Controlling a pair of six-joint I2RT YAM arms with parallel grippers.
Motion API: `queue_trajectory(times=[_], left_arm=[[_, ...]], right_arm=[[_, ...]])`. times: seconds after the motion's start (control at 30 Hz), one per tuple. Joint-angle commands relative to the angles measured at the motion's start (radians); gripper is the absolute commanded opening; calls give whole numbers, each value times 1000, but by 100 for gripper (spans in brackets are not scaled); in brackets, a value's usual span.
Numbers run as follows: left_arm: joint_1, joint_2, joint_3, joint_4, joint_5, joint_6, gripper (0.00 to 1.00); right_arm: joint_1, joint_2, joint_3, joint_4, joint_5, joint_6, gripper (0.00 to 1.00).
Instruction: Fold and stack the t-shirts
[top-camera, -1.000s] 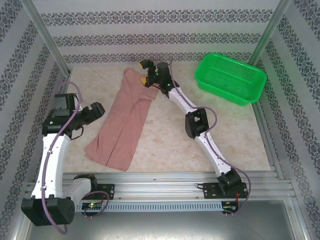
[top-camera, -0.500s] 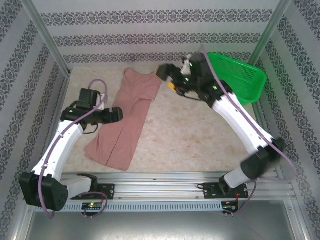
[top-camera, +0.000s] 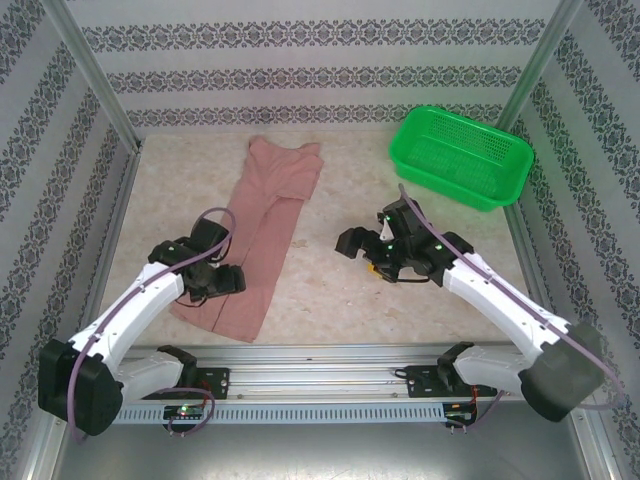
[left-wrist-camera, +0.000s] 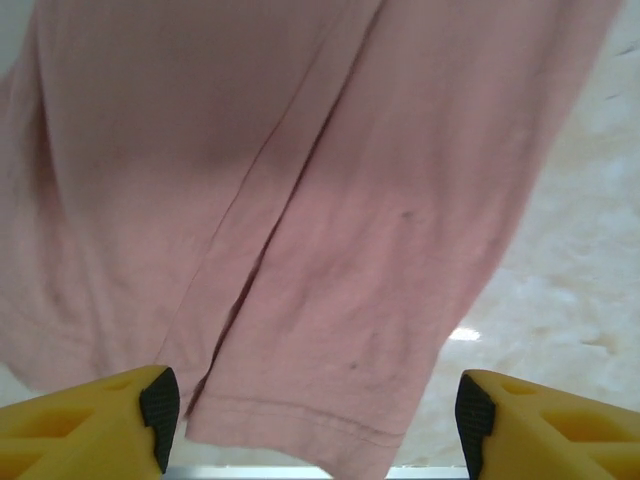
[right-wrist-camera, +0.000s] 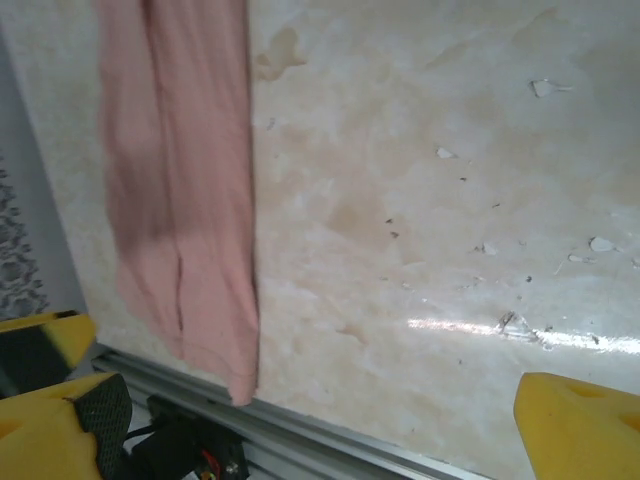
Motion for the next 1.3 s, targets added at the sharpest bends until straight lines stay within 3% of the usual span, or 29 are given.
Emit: queue_trajectory(times=[0.0, 0.13, 0.37, 0.6, 0.87, 0.97, 1.03, 1.27], left_arm=[[-28, -5, -59, 31, -6, -172, 73], [-72, 34, -163, 194, 71, -275, 71], [-216, 141, -242, 391, 85, -442, 70], [-355, 249, -202, 530, 75, -564, 71], [-482, 405, -33, 624, 103, -626, 72], [-505, 320, -35, 565, 78, -647, 75], [-505, 186, -70, 490, 36, -667, 77], [-474, -315, -138, 45, -136, -730, 84]], right_arm=[[22, -11, -39, 25, -19, -4, 98], [34, 19, -55, 15, -55, -35, 98], [25, 52, -77, 29, -89, -64, 98], [21, 97, -103, 56, -104, -73, 98], [-35, 75, -190, 29, -54, -50, 98], [-43, 59, -207, 27, -54, -50, 98], [-31, 58, -217, 30, -58, -43, 98], [138, 141, -204, 168, -74, 30, 98]])
